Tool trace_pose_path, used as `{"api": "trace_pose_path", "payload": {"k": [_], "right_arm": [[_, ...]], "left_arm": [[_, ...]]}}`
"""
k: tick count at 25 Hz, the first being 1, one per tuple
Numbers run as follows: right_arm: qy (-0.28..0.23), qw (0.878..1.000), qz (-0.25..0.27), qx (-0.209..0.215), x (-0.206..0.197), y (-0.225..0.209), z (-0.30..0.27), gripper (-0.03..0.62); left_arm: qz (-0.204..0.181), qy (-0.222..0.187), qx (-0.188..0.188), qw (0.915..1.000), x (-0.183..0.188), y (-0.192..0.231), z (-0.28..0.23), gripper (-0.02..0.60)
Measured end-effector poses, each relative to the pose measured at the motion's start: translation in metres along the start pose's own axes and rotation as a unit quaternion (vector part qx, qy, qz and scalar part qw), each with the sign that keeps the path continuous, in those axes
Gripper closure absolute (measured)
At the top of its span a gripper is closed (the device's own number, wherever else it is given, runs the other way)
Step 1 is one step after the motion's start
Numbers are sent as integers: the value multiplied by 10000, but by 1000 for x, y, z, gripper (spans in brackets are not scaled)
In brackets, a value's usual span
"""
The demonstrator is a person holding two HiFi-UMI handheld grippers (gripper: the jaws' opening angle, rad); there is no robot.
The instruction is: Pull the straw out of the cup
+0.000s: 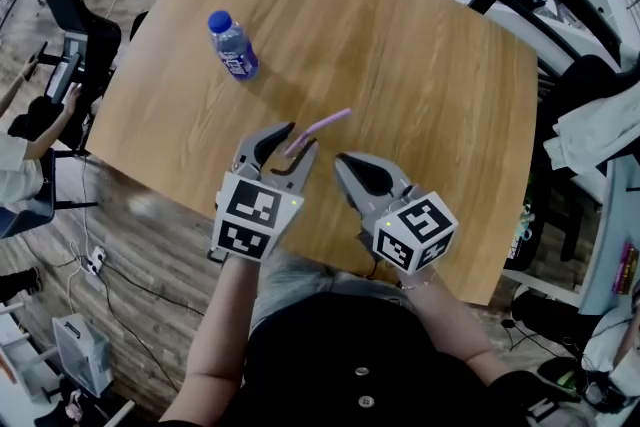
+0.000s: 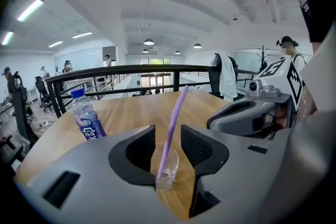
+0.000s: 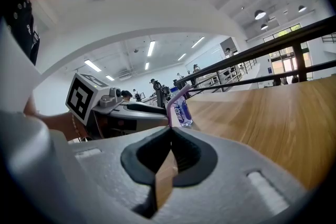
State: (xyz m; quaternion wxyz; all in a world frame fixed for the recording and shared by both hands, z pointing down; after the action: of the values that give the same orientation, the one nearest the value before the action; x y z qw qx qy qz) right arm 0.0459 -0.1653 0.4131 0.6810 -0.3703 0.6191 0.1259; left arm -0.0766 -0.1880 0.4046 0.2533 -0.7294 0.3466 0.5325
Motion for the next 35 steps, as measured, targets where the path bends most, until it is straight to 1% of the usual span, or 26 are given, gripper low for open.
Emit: {"api": "trace_pose_path", "payload": {"k": [3,5,9,14,17,22,25,31,35], "right_arm": [[-5,10000,0,-42,-1,-1,2,595],[1,10000,11,-88,-2,-2,4,594],[-2,9998,26,-208,-4,-2,4,594],[-152,9985,-18,-527,-1,-1,8,595],[-194,9979,-27,-622,0,0,11,595],[-279,9971,-28,-714,4,2,12,595],[-316,9970,-2,-709,8,9,9,595],[-379,9971,57,-661,14,20,2,595],[-420,9971,76,-635,17,25,-1,595]], "left_arm": [[-299,130,-57,9995,-2,0,-5,434],[-411,169,-131,9989,-3,-2,-7,436],[-471,169,-272,9984,-5,-2,-9,469],[-532,270,-431,9973,-7,-2,-9,518],[-604,284,-539,9963,-4,-2,-11,528],[-620,295,-647,9955,-3,-3,-10,537],[-545,264,-720,9956,-2,-2,-3,537],[-289,64,-732,9969,2,6,13,537],[-206,-99,-767,9968,6,11,24,537]]}}
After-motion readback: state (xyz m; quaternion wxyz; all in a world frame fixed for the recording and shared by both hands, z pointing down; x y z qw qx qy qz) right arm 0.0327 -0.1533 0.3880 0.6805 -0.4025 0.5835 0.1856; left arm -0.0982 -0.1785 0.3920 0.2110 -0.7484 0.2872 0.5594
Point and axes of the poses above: the fingertips, and each gripper's own axes: z backward along the fingers, y to its left, x out of its top, the point moved 6 cm from there along z, backward along the fingers, and after that the axes turned 14 degrees about -y, right-handed, at the moved point
